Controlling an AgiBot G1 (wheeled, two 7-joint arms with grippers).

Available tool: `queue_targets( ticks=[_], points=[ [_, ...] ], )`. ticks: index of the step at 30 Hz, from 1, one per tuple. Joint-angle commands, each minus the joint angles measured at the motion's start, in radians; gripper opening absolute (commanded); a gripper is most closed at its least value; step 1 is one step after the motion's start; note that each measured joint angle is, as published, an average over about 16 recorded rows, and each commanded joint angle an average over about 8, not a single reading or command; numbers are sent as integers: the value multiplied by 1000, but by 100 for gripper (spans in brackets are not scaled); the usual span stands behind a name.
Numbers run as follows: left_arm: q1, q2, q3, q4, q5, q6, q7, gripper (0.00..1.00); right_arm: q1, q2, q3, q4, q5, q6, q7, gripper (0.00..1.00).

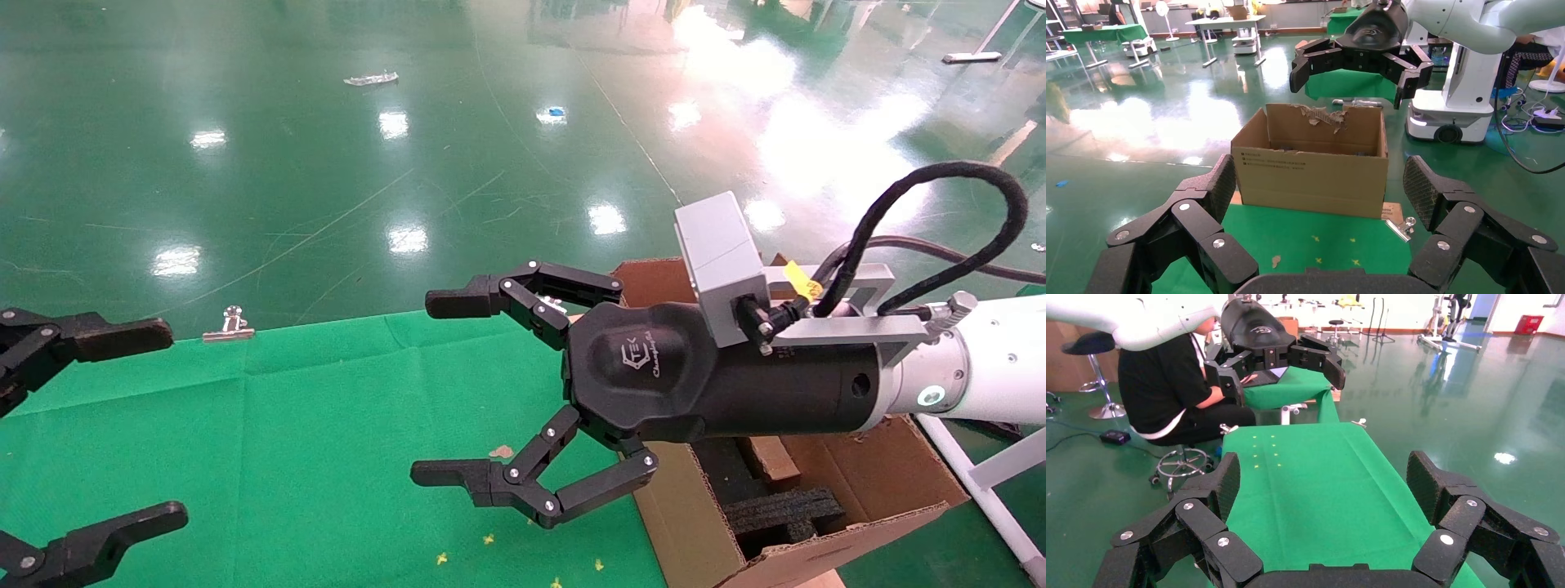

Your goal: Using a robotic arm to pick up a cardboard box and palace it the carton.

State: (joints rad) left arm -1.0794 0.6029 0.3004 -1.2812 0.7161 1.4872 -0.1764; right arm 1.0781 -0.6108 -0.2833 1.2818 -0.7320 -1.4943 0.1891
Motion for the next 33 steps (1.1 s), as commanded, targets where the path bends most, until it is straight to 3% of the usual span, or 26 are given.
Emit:
queue_targets(
  ticks=[1, 33],
  points=[
    [0, 0, 0, 0, 0, 0, 0, 100, 0, 0, 0, 0, 0, 0, 0, 100],
    [0, 0, 0, 0, 0, 0, 0, 100, 0, 0, 0, 0, 0, 0, 0, 100]
  ],
)
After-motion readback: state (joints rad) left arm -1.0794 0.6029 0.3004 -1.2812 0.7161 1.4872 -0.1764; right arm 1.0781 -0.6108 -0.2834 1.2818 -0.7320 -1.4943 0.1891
